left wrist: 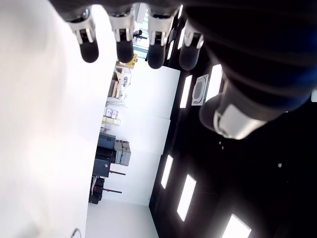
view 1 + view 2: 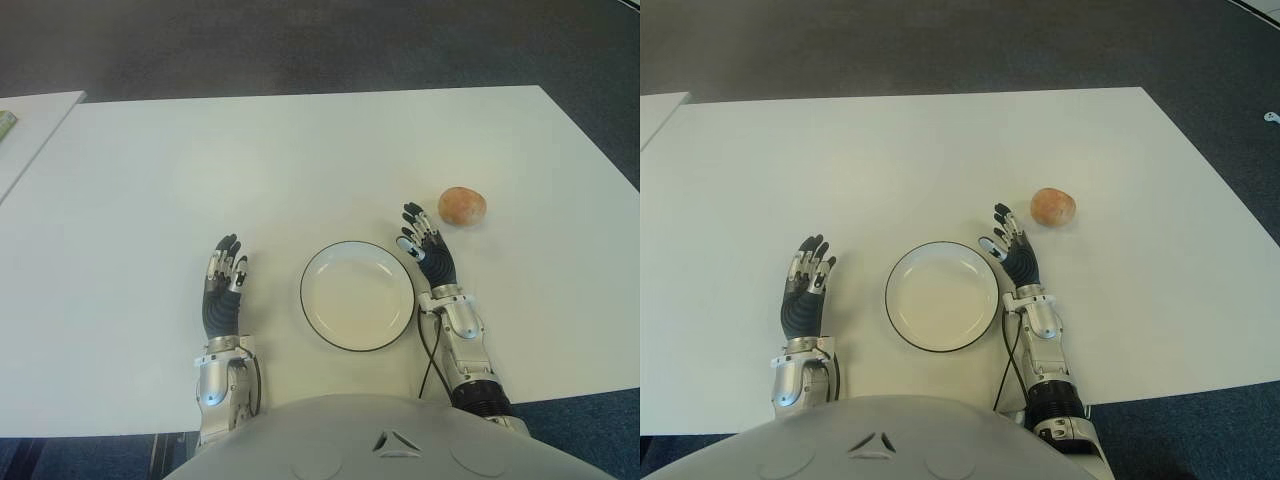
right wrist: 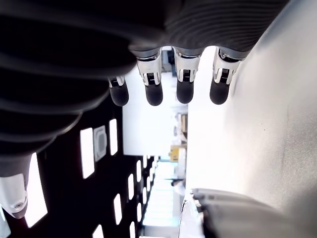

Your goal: Put the apples into the plate.

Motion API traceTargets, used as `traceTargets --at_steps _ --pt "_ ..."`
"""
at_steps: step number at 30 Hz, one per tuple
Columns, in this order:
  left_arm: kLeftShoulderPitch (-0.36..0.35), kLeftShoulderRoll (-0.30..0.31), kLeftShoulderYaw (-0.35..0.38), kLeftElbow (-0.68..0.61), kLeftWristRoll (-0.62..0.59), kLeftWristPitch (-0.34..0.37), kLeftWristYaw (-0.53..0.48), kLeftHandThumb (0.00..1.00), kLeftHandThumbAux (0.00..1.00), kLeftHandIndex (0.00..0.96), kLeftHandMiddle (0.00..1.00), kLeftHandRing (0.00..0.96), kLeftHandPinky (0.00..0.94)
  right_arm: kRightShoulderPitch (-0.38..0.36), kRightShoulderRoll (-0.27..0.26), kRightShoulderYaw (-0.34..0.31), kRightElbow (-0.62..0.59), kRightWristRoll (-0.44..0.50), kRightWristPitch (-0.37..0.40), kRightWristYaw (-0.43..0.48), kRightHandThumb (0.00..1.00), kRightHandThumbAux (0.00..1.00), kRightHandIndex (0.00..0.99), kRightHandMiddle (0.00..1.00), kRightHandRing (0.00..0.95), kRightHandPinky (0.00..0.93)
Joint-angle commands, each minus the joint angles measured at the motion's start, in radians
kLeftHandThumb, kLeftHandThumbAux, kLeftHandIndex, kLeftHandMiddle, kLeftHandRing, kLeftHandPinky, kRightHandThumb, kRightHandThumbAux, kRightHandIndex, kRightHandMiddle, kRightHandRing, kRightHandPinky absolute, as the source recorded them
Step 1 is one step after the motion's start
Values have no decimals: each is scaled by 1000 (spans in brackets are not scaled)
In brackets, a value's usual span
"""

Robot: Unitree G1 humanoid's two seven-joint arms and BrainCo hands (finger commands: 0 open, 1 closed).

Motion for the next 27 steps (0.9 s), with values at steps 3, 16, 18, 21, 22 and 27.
traceTargets --at_steps 3,16,18,21,22,27 --pt "-25 -28 37 154 -9 9 -2 154 596 141 101 60 36 82 -3 6 52 -3 46 11 83 514 0 0 0 0" --pt "-16 -35 24 144 25 -7 13 142 602 141 105 62 30 137 7 7 -153 49 8 35 123 547 4 0 0 0" --pt "-19 -35 25 146 36 -11 21 131 595 128 104 62 32 124 8 0 -184 59 16 31 129 553 11 7 0 0" --pt "-23 -38 25 147 47 -11 28 128 583 117 102 63 40 101 3 -9 -204 56 22 21 133 558 15 11 0 0" --pt "-24 -39 23 146 49 -11 30 129 580 116 102 64 41 88 -5 -14 -202 44 17 15 133 559 15 12 0 0" --pt "-31 -47 22 150 46 -6 36 151 554 122 109 72 48 26 -41 -36 -158 -1 -8 -4 135 576 9 1 0 0"
